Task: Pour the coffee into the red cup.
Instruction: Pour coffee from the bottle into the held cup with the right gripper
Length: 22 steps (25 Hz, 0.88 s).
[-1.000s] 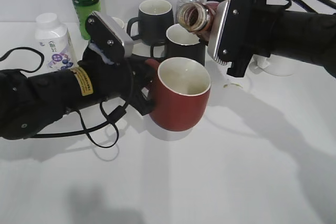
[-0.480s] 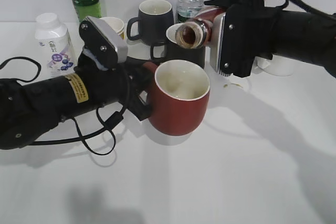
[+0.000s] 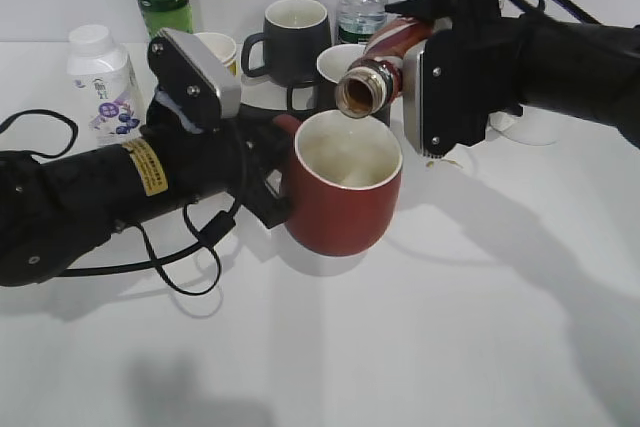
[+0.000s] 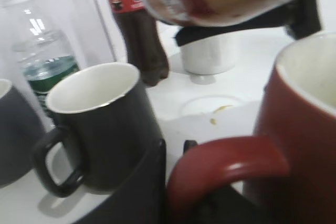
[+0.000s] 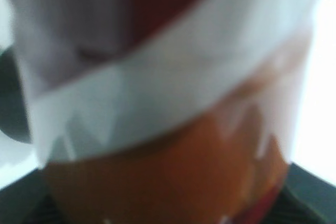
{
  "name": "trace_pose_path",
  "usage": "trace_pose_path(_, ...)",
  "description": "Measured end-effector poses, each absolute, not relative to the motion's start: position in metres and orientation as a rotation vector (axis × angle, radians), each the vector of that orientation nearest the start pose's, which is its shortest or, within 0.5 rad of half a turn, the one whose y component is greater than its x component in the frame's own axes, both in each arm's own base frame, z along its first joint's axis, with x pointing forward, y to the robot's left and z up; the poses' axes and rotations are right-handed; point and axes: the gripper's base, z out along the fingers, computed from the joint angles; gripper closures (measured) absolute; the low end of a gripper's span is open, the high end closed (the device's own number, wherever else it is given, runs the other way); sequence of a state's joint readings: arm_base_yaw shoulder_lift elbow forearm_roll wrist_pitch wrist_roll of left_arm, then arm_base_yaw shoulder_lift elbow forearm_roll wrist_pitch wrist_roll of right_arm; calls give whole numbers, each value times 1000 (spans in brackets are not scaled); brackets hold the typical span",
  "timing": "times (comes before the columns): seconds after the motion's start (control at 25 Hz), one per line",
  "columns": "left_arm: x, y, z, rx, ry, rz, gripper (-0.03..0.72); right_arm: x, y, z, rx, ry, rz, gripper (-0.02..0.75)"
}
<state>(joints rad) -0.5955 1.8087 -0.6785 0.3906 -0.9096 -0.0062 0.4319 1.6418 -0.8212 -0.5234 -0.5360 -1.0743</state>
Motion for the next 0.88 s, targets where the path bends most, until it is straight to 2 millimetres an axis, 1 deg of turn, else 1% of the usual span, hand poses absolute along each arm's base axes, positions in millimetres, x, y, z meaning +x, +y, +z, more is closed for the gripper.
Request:
trace_pose_path(0.28,259,-212,167,949,1498,-545,619,303,165,228,-1658,839,-567,228)
trace_pose_path(0.6,249,-207,161,941,1503,-575,619,303,165,228,-1676,810,-593,228)
trace_pose_path(0.88,245,-205,158,949,1506,-584,619,303,165,228,-1700,770,-627,228)
